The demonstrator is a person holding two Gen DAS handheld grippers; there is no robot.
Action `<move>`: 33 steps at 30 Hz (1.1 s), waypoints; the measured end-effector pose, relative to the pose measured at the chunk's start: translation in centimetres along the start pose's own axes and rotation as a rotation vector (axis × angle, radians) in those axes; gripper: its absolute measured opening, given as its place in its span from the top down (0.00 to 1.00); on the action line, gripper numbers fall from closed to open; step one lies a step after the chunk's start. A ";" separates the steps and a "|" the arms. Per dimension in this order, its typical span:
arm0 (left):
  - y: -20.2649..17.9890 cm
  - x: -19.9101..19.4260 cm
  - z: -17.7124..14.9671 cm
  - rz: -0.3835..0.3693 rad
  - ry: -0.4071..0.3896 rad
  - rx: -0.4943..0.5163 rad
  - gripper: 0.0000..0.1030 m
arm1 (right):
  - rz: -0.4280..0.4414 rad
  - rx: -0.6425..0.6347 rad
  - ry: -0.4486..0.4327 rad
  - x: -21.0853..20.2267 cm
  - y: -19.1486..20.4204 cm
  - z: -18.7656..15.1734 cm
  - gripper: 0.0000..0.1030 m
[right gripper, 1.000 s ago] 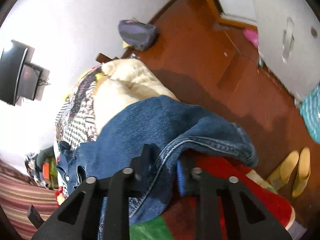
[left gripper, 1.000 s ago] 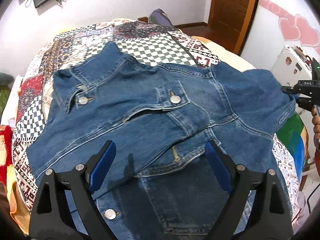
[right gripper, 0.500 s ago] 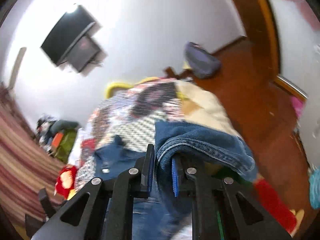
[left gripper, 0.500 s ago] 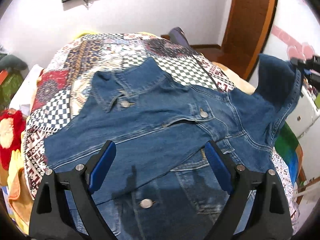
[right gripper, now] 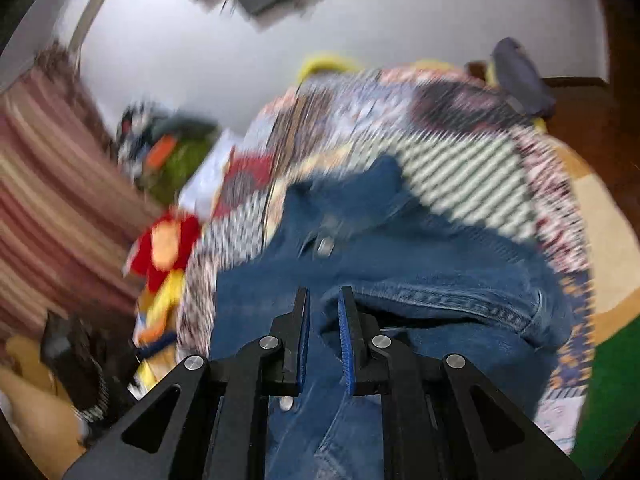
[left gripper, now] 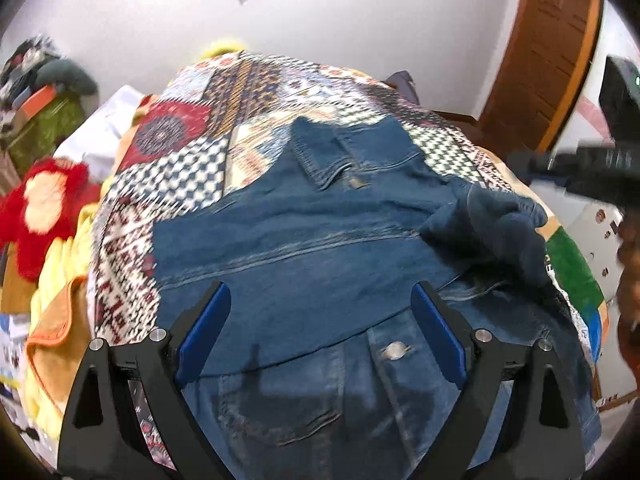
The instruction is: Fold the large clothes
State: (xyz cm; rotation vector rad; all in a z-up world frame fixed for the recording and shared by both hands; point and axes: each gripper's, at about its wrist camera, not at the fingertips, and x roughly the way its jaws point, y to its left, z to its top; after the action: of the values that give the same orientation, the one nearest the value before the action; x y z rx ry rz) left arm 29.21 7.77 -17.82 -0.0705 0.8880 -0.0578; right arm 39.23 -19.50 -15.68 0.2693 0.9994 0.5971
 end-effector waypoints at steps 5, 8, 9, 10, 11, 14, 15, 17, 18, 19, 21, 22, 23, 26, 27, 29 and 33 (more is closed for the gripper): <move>2.0 0.1 -1.3 0.014 0.030 -0.037 0.11 | -0.022 -0.057 0.152 4.2 1.3 -3.9 0.89; 2.0 0.4 -1.6 0.011 0.045 -0.044 0.11 | -0.015 -0.041 0.212 4.5 0.1 -5.5 0.89; 1.9 0.5 -1.5 0.008 0.049 -0.042 0.11 | -0.008 -0.027 0.226 4.2 -0.5 -6.0 0.89; 1.6 0.5 -1.4 0.005 0.051 -0.038 0.11 | -0.004 -0.021 0.230 3.8 -0.7 -6.2 0.89; 1.1 0.5 -1.1 0.002 0.050 -0.030 0.11 | -0.001 -0.015 0.230 3.4 -1.1 -6.3 0.89; -0.7 0.3 0.1 -0.004 0.034 0.016 0.11 | -0.032 -0.014 0.186 0.5 -2.5 -5.8 0.88; -1.6 0.2 0.6 -0.009 0.026 0.033 0.11 | -0.037 -0.014 0.159 -0.8 -3.1 -5.5 0.88; -3.6 0.0 1.8 -0.025 0.009 0.074 0.11 | -0.053 -0.011 0.105 -3.4 -4.3 -4.9 0.88; -4.4 0.0 2.2 -0.033 0.004 0.091 0.10 | -0.072 -0.011 0.081 -4.5 -5.1 -4.7 0.88; -5.8 0.1 2.9 -0.043 -0.002 0.117 0.08 | -0.095 -0.012 0.062 -5.5 -5.7 -4.6 0.88; -8.0 0.5 3.8 -0.055 -0.008 0.165 0.03 | -0.164 -0.030 0.022 -7.4 -7.1 -4.3 0.88; -9.3 0.9 4.1 -0.060 -0.009 0.199 0.01 | -0.193 -0.039 0.012 -8.0 -7.7 -4.3 0.88; -10.3 1.4 4.3 -0.063 -0.008 0.229 0.01 | -0.229 -0.051 0.005 -8.5 -8.3 -4.3 0.88; -13.4 4.2 4.3 -0.025 0.035 0.349 0.01 | -0.317 -0.073 0.011 -9.6 -10.4 -4.7 0.88; -14.3 5.6 4.0 0.005 0.061 0.387 0.01 | -0.325 -0.066 0.022 -9.6 -11.2 -5.0 0.88; -15.4 7.9 3.6 0.044 0.098 0.439 0.01 | -0.317 -0.048 0.051 -9.2 -12.6 -5.6 0.88; -16.6 10.7 3.9 0.097 0.125 0.465 0.02 | -0.302 -0.009 0.125 -7.2 -14.8 -7.0 0.88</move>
State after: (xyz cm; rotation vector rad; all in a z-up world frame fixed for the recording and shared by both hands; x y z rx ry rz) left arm 38.59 -9.45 -22.19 0.4142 0.9817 -0.1777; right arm 35.52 -36.06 -21.23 0.0703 1.1319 0.3465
